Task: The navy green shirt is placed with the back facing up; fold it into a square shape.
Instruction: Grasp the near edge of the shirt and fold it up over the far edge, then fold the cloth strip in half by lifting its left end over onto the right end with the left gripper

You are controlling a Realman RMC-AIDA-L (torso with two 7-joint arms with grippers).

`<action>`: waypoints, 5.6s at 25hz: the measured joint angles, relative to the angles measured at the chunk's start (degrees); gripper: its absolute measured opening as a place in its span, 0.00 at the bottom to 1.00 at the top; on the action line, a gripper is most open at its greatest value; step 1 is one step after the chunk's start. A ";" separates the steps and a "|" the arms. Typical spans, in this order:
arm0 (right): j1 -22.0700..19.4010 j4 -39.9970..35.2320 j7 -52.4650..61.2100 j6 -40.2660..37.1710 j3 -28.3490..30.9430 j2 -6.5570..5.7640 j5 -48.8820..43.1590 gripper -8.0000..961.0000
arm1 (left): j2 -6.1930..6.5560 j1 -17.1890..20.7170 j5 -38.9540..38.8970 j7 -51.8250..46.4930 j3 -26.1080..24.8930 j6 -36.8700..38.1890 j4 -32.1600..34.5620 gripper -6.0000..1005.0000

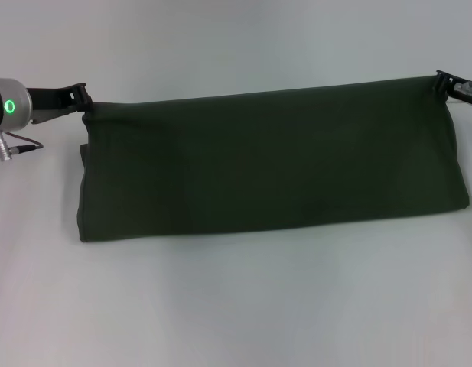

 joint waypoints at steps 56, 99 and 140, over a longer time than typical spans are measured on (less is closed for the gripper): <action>-14.98 -5.45 -7.53 -38.29 2.15 -2.16 21.82 0.63 | -2.67 21.44 -32.68 13.14 -10.91 25.19 -9.94 0.86; -15.34 -4.63 -7.56 -36.93 2.67 -2.23 21.90 0.63 | -1.32 22.76 -25.18 1.63 -14.27 25.32 -11.97 0.85; -15.78 -3.66 -8.35 -36.29 4.08 -2.51 21.88 0.63 | -1.87 15.90 -27.33 8.98 -13.22 15.24 -17.67 0.84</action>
